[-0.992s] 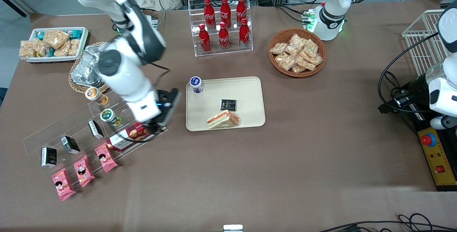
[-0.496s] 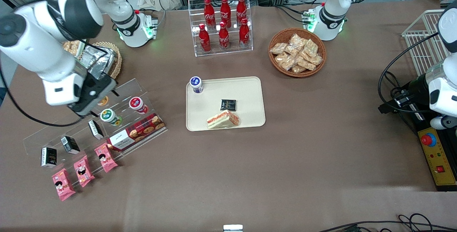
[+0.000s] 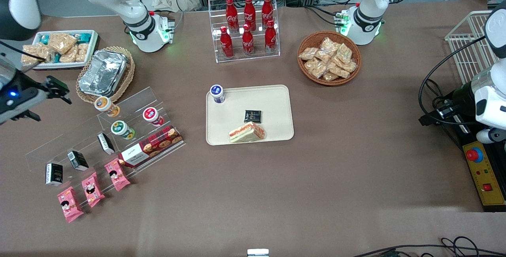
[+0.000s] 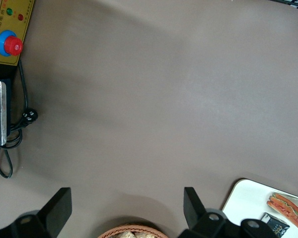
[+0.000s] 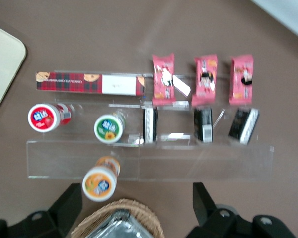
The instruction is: Place sandwich on tray
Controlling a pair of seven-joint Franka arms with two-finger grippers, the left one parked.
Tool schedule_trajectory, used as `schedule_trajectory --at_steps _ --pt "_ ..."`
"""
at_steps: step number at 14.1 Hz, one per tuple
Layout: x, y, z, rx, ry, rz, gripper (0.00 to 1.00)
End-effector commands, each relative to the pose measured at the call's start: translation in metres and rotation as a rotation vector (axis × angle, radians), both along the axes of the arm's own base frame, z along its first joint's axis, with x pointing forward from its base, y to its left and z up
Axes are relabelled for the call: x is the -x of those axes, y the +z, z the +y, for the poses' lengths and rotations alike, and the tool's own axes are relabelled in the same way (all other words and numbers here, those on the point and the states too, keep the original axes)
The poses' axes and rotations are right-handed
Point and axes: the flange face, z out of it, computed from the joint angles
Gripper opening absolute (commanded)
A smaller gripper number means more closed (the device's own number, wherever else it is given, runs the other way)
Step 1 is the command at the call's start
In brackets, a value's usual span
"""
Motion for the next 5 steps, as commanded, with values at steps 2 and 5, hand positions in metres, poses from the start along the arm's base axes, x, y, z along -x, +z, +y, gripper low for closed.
schedule_trajectory --at_steps 2,5 --pt "0.0113 0.0016 0.0048 0.007 -0.291 0.107 0.99" --pt "0.0022 0.0064 0.0061 0.012 -0.354 0.096 0.99"
